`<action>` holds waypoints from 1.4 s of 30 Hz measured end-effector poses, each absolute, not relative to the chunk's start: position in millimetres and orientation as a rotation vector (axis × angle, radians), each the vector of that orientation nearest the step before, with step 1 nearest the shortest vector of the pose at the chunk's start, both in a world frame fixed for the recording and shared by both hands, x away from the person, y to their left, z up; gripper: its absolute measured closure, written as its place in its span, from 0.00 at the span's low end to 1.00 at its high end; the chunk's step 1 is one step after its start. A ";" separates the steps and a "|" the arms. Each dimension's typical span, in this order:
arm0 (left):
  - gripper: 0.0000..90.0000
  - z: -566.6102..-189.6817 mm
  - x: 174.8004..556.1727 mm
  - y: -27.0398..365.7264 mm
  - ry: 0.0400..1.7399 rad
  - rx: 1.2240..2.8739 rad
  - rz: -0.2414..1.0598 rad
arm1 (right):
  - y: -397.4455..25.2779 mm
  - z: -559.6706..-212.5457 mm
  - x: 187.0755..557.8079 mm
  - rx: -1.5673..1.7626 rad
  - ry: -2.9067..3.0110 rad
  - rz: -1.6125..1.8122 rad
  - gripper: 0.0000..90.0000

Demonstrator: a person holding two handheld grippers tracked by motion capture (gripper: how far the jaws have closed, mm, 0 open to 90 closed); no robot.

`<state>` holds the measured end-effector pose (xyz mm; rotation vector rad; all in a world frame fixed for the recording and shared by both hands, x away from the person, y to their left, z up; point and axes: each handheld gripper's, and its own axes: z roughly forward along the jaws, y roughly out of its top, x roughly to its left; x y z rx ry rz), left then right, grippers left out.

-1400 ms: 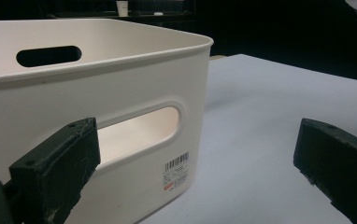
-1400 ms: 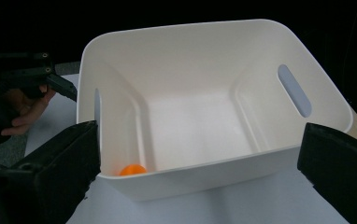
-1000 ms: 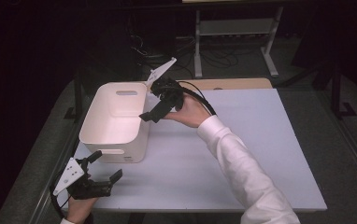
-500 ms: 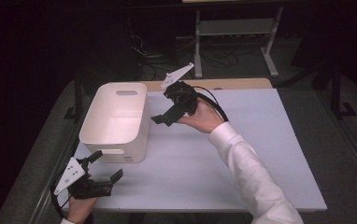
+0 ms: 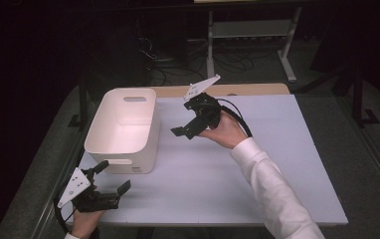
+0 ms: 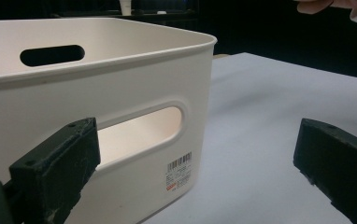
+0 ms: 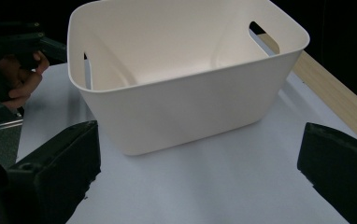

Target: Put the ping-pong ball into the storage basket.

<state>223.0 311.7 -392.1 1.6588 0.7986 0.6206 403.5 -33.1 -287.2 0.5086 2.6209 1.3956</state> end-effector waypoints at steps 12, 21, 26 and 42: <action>0.00 -392.3 223.0 311.1 0.804 1.652 0.619 | -57.4 -302.2 395.5 0.577 2.597 1.432 0.00; 0.00 -392.2 222.8 311.5 0.810 1.659 0.620 | -71.1 -312.7 387.3 0.640 2.580 1.487 0.00; 0.00 -392.3 222.8 311.6 0.817 1.659 0.620 | -79.0 -318.3 383.9 0.653 2.563 1.500 0.00; 0.00 -391.0 221.8 313.3 0.816 1.639 0.594 | -105.4 -322.7 371.0 0.693 2.517 1.536 0.00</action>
